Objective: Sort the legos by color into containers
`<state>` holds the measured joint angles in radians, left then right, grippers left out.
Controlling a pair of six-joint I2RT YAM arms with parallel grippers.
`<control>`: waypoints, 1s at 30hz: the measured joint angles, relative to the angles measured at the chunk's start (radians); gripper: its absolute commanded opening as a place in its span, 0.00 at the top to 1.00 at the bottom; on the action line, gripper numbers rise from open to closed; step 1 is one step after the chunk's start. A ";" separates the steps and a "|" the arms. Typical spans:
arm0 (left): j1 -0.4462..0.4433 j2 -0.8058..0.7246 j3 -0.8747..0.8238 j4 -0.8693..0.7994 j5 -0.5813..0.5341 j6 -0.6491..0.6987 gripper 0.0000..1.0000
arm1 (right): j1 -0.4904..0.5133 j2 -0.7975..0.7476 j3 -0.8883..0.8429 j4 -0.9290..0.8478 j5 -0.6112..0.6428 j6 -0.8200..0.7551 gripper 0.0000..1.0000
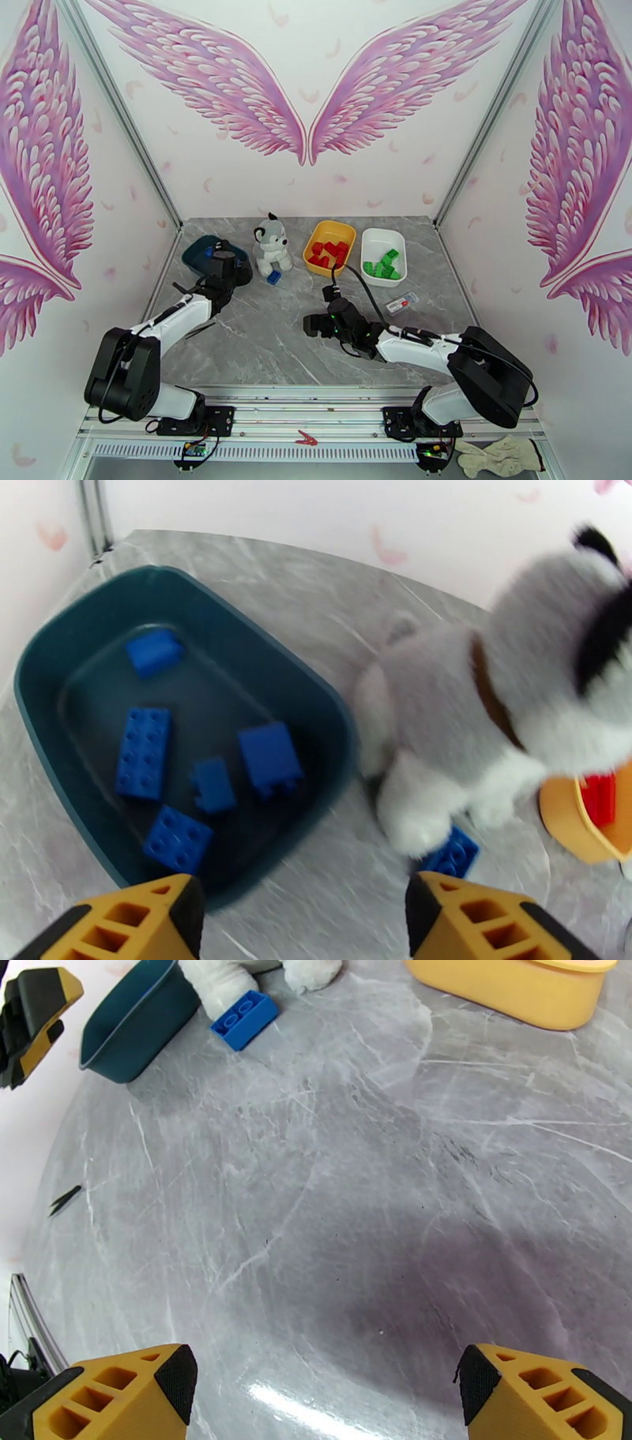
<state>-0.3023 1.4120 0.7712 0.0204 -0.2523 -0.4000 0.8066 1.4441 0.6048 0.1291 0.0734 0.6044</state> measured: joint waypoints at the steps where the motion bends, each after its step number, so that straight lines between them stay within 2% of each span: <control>1: -0.029 -0.020 -0.033 0.015 0.000 0.004 0.27 | 0.000 -0.007 -0.002 0.000 0.003 0.000 0.06; 5: -0.104 -0.021 -0.108 0.075 0.005 0.025 0.27 | 0.000 -0.044 -0.019 -0.006 0.021 -0.003 0.05; 8: -0.125 0.056 -0.109 0.119 0.018 0.043 0.27 | 0.000 -0.069 -0.024 -0.016 0.033 -0.004 0.04; 16: -0.156 0.353 0.009 0.164 0.040 0.090 0.27 | -0.002 -0.096 -0.024 -0.032 0.054 -0.011 0.03; 23: -0.159 0.457 0.112 0.175 0.023 0.118 0.28 | -0.002 -0.096 -0.024 -0.037 0.055 -0.015 0.03; 27: -0.159 0.497 0.172 0.171 0.011 0.137 0.33 | -0.002 -0.096 -0.024 -0.037 0.055 -0.015 0.03; 30: -0.159 0.523 0.214 0.168 0.000 0.150 0.43 | -0.002 -0.096 -0.024 -0.037 0.055 -0.015 0.03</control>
<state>-0.4610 1.9354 0.9855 0.1886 -0.2523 -0.2501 0.8047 1.3479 0.5808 0.0925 0.1280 0.5892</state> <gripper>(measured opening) 0.624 0.966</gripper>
